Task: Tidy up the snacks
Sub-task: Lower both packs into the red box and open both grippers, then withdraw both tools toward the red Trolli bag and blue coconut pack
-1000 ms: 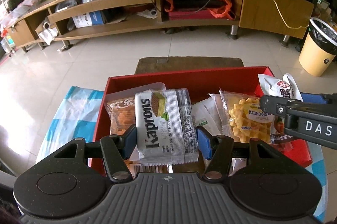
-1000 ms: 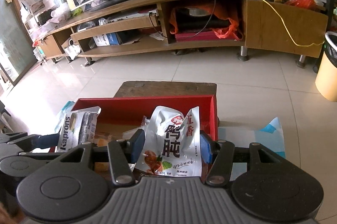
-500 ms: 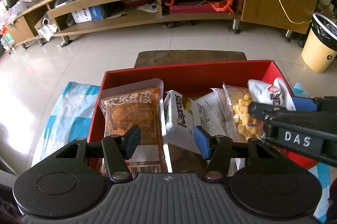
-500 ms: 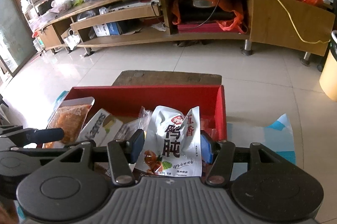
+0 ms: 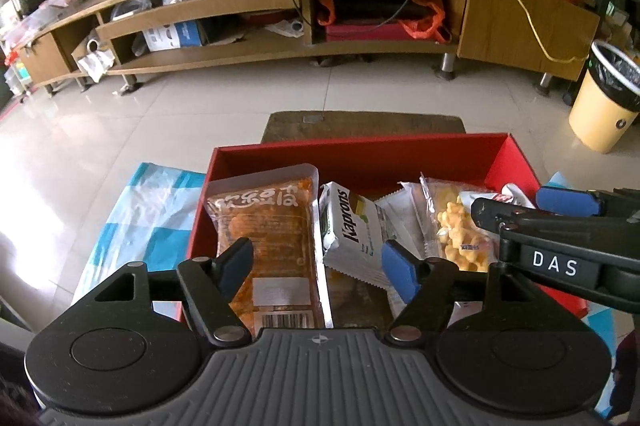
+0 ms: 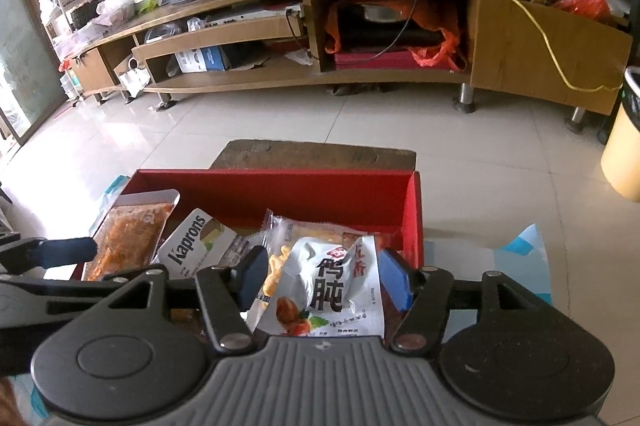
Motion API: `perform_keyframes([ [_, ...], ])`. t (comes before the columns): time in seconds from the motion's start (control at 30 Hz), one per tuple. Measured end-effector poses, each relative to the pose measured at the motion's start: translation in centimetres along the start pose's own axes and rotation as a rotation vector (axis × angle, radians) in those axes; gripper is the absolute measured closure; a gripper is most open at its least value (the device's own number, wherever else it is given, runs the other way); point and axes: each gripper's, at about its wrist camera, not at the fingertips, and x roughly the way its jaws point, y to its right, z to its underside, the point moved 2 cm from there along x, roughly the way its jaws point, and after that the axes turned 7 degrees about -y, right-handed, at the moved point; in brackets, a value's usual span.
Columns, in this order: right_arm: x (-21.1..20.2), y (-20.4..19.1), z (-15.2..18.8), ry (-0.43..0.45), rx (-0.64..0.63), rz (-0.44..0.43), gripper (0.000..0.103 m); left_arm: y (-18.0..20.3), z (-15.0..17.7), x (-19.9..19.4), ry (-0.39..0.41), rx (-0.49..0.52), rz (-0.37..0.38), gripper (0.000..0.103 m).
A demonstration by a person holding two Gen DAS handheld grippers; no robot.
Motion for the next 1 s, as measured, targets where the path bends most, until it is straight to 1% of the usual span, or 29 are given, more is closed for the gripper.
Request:
perform_keyframes([
  [0.17,-0.7,-0.2,0.1,0.006,-0.009,0.003,0.041,-0.5,0.2,-1.2,0.018,-0.012,0.001,0.023],
  [0.43,-1.7,0.0,0.3,0.008,-0.014,0.012,0.041,-1.1,1.0,-1.9,0.015,-0.021,-0.004,0.021],
  [0.6,-2.8,-0.9,0.7,0.017,-0.062,-0.019,0.041,-2.5,2.3,-2.5,-0.003,-0.034,-0.005,0.021],
  [0.63,-3.2,-1.2,0.8,0.019,-0.08,-0.033,0.041,-3.0,2.5,-2.8,-0.006,-0.043,-0.004,0.02],
  [0.7,-4.0,-2.3,1.3,0.02,-0.137,-0.088,0.041,-4.2,3.1,-3.4,-0.004,-0.061,-0.004,0.019],
  [0.83,-5.6,-5.1,3.2,-0.026,-0.28,-0.235,0.041,-6.5,4.2,-4.6,-0.003,-0.078,-0.005,0.017],
  [0.9,-5.8,-6.6,4.5,-0.07,-0.359,-0.292,0.041,-7.6,4.9,-5.1,-0.007,-0.09,-0.002,0.017],
  [1.0,-5.0,-8.6,6.5,-0.148,-0.448,-0.349,0.041,-8.7,6.0,-5.6,-0.018,-0.087,0.013,0.016],
])
